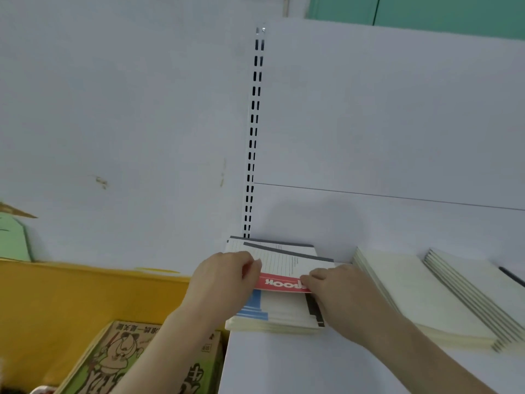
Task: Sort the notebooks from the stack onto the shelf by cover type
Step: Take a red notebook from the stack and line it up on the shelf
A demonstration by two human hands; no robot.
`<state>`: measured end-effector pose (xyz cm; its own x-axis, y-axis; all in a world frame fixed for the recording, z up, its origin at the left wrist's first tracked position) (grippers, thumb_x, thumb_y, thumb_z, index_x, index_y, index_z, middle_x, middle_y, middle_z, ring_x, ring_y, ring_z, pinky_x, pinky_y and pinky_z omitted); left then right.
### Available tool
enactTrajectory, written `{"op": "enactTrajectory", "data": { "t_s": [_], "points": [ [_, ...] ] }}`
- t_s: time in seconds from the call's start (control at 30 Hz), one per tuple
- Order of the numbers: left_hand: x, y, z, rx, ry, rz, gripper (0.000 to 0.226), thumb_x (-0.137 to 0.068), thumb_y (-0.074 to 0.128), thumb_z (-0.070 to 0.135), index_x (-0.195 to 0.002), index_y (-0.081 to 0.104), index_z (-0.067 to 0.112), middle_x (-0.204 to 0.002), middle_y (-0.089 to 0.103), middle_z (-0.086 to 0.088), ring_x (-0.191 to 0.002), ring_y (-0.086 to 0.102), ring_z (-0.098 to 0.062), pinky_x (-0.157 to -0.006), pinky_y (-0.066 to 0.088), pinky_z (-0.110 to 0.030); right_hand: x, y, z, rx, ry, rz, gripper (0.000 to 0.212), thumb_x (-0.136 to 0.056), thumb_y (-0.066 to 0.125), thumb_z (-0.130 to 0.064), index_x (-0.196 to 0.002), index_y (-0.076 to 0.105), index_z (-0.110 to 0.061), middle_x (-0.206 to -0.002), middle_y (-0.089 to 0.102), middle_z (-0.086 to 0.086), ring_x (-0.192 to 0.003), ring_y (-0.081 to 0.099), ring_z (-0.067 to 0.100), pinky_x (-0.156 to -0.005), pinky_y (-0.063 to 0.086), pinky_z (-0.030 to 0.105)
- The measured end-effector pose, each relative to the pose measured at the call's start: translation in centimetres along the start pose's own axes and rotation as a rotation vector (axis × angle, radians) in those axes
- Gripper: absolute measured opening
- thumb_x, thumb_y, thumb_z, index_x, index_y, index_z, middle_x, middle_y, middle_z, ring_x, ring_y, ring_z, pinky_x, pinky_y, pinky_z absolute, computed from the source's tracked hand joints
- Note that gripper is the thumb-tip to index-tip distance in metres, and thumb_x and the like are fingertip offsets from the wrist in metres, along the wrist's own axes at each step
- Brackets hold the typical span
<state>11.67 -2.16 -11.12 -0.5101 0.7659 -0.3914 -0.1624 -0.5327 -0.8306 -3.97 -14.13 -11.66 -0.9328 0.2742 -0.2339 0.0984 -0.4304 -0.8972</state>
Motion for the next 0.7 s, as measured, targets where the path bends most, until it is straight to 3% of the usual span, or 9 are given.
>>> {"op": "enactTrajectory", "data": {
  "t_s": [0.07, 0.13, 0.23, 0.3, 0.37, 0.5, 0.6, 0.67, 0.7],
  "points": [
    [-0.3, -0.1, 0.4, 0.014, -0.003, -0.036, 0.034, -0.104, 0.039, 0.043, -0.087, 0.063, 0.025, -0.081, 0.07, 0.008, -0.077, 0.061, -0.011, -0.065, 0.048, -0.025, 0.5, -0.1, 1.0, -0.021, 0.015, 0.082, 0.044, -0.074, 0.075, -0.016, -0.115, 0.065, -0.028, -0.098, 0.07, -0.009, -0.085, 0.067, 0.018, -0.078, 0.05, 0.032],
    [-0.7, -0.4, 0.8, 0.005, 0.0, -0.049, 0.031, -0.103, 0.039, 0.044, -0.111, 0.065, 0.029, -0.11, 0.07, 0.012, -0.1, 0.061, -0.012, -0.083, 0.051, -0.028, 1.3, -0.5, 2.6, -0.08, -0.001, 0.261, 0.051, -0.065, 0.085, -0.016, -0.113, 0.069, -0.026, -0.107, 0.072, -0.005, -0.096, 0.069, 0.02, -0.084, 0.055, 0.036],
    [-1.6, -1.0, 1.8, -0.031, 0.027, -0.075, 0.045, -0.102, 0.041, 0.052, -0.14, 0.05, 0.03, -0.138, 0.058, 0.01, -0.126, 0.051, -0.013, -0.098, 0.043, -0.029, 2.5, -1.9, 4.3, -0.064, -0.119, 0.445, 0.036, -0.088, 0.066, -0.028, -0.124, 0.063, -0.025, -0.129, 0.064, 0.0, -0.122, 0.057, 0.025, -0.101, 0.044, 0.044],
    [-2.1, -1.2, 2.6, -0.003, 0.033, -0.147, 0.05, -0.099, 0.042, 0.06, -0.142, 0.046, 0.034, -0.136, 0.057, 0.013, -0.122, 0.054, -0.011, -0.094, 0.045, -0.028, 2.9, -2.3, 5.4, -0.075, -0.134, 0.501, 0.037, -0.098, 0.046, -0.037, -0.13, 0.058, -0.024, -0.135, 0.061, 0.001, -0.128, 0.053, 0.027, -0.105, 0.041, 0.047],
    [-2.2, -0.7, 3.1, 0.123, 0.007, -0.275, 0.046, -0.095, 0.046, 0.064, -0.132, 0.053, 0.037, -0.116, 0.065, 0.017, -0.101, 0.064, -0.006, -0.083, 0.054, -0.026, 3.1, -2.2, 6.3, -0.065, -0.121, 0.522, 0.042, -0.101, 0.034, -0.044, -0.133, 0.053, -0.023, -0.137, 0.059, 0.005, -0.13, 0.052, 0.03, -0.105, 0.043, 0.05],
    [-1.8, -0.5, 2.9, 0.368, -0.11, -0.307, 0.031, -0.09, 0.063, 0.055, -0.101, 0.061, 0.027, -0.091, 0.07, 0.01, -0.079, 0.069, -0.005, -0.068, 0.057, -0.023, 2.8, -1.0, 7.1, -0.064, -0.03, 0.493, 0.047, -0.098, 0.039, -0.043, -0.133, 0.057, -0.017, -0.142, 0.054, 0.011, -0.134, 0.046, 0.035, -0.103, 0.044, 0.055],
    [-1.2, -0.6, 2.7, 0.641, -0.205, -0.256, 0.018, -0.097, 0.061, 0.042, -0.103, 0.057, 0.026, -0.091, 0.073, 0.009, -0.071, 0.071, -0.001, -0.056, 0.052, -0.016, 2.9, -0.6, 7.4, -0.22, 0.23, 0.505, 0.047, -0.102, 0.037, -0.038, -0.141, 0.05, -0.016, -0.148, 0.047, 0.012, -0.139, 0.04, 0.033, -0.108, 0.041, 0.05],
    [-1.0, -0.5, 2.6, 0.707, -0.231, -0.214, 0.014, -0.1, 0.059, 0.036, -0.108, 0.055, 0.025, -0.096, 0.073, 0.009, -0.077, 0.072, -0.006, -0.06, 0.055, -0.019, 3.3, 0.2, 7.6, -0.521, 0.476, 0.465, 0.049, -0.104, 0.037, -0.036, -0.149, 0.037, -0.017, -0.15, 0.043, 0.005, -0.14, 0.037, 0.024, -0.113, 0.035, 0.039],
    [-1.0, -0.4, 2.5, 0.719, -0.242, -0.191, 0.014, -0.1, 0.058, 0.034, -0.11, 0.056, 0.025, -0.097, 0.074, 0.008, -0.08, 0.073, -0.009, -0.064, 0.058, -0.022, 3.5, 0.8, 7.4, -0.757, 0.595, 0.405, 0.054, -0.101, 0.038, -0.044, -0.15, 0.036, -0.018, -0.148, 0.046, 0.0, -0.139, 0.04, 0.019, -0.114, 0.033, 0.036]
  ]
}}
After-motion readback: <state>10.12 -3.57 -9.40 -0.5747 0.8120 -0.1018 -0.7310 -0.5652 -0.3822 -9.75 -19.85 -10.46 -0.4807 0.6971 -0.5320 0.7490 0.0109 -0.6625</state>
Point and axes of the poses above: each hand's wrist, its own x-axis away from the middle knuckle, its own y-axis out of the palm, z = x × y, the point moved 5 cm from there along -x, towards the middle knuckle
